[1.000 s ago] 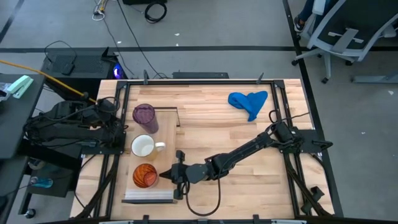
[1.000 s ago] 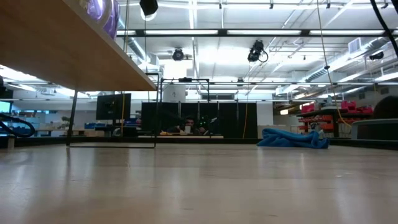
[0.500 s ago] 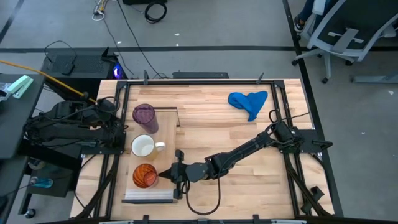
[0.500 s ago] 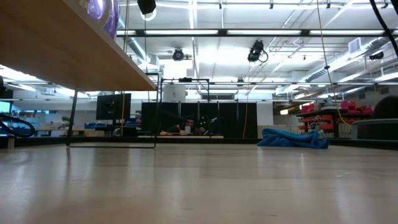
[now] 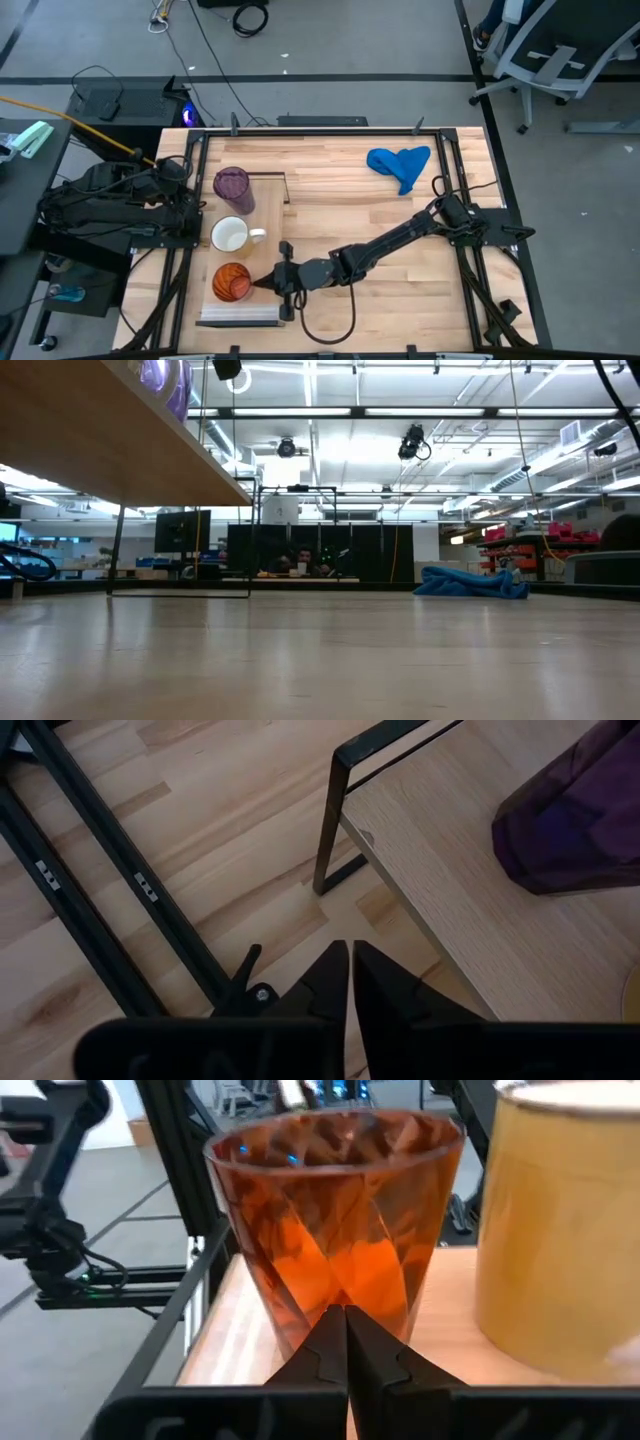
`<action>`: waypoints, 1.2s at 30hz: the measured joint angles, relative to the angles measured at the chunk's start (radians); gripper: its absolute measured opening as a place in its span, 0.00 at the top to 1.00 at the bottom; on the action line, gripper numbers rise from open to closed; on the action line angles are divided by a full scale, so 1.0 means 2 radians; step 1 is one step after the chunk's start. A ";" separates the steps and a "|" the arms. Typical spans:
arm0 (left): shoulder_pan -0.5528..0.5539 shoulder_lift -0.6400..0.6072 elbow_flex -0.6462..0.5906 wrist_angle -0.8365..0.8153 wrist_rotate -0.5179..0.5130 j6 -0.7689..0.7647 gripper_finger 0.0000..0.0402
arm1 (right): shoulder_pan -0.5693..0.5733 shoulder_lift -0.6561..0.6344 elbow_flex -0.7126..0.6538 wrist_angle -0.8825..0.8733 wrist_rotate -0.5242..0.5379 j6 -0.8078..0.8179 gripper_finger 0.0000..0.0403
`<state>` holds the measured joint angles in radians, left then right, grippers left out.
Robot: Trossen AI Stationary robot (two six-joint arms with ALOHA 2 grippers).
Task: Stack small to large cups/mugs on shelf
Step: Adjust the orange cup on the shelf, then return to Home Position
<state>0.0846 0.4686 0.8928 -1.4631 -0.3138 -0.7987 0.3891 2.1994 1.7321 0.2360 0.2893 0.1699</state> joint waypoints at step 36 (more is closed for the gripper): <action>0.000 0.000 0.000 0.000 0.000 0.005 0.94 | -0.017 -0.004 0.000 -0.028 -0.053 -0.017 1.00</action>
<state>0.0848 0.4686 0.8928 -1.4632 -0.3134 -0.7893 0.3551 2.1913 1.7314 0.1804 0.1823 0.1364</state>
